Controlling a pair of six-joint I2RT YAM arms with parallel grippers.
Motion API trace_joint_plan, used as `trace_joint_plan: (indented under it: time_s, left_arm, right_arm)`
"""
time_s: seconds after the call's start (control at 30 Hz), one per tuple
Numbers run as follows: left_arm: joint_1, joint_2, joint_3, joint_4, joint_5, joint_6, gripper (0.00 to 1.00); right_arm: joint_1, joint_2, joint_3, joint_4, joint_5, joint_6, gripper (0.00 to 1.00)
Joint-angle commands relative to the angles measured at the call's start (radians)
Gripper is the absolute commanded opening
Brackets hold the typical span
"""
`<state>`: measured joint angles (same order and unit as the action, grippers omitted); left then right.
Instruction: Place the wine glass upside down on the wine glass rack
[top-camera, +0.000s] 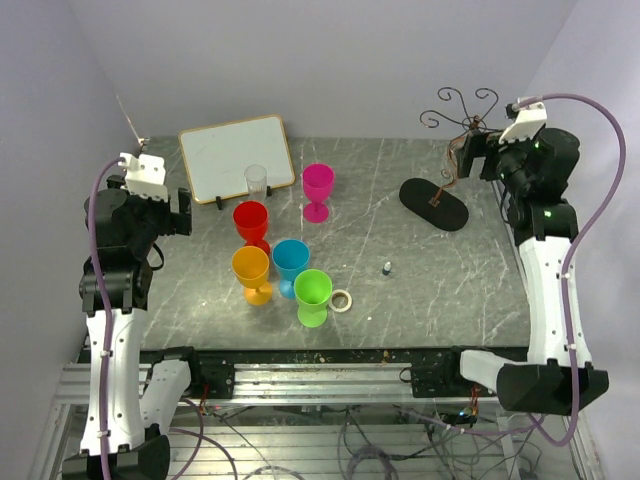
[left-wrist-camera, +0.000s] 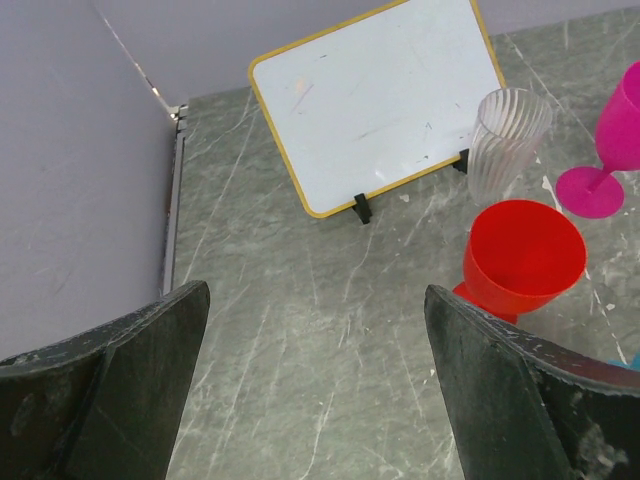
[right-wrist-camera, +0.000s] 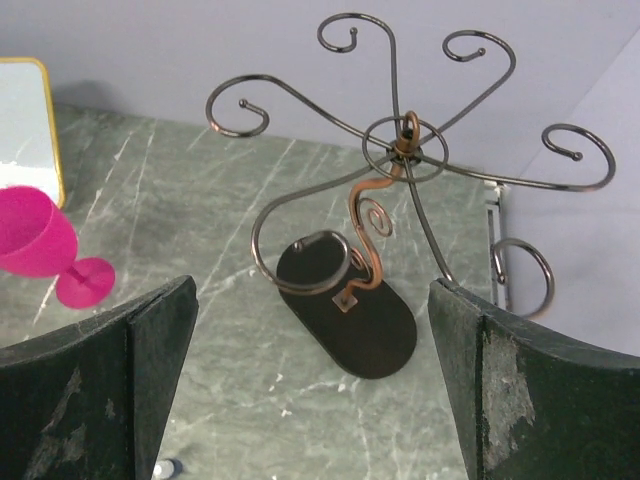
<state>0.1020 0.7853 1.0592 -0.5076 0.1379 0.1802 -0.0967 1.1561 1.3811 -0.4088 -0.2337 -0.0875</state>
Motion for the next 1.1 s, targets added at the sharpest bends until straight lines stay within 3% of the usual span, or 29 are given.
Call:
trace_joint_plan:
  time_s: [0.0,0.27,0.53,0.7,1.07]
  left_arm:
    - [0.014,-0.015,0.020,0.018,0.061,-0.004,0.99]
    - [0.014,-0.016,0.012,0.030,0.061,-0.008,0.99]
    - [0.014,-0.012,0.002,0.038,0.063,-0.005,0.99]
    - [0.014,-0.009,-0.001,0.041,0.070,-0.004,0.99]
    - [0.013,-0.006,-0.002,0.040,0.081,-0.004,0.99]
  right_arm:
    - [0.031,0.053,0.060,0.076,0.049,0.074,0.98]
    - [0.159,0.163,0.108,0.077,0.273,0.077,0.96]
    - [0.190,0.207,0.089,0.085,0.403,0.065,0.93]
    - [0.196,0.218,0.070,0.090,0.415,0.052,0.90]
    - [0.195,0.256,0.065,0.108,0.405,0.049,0.71]
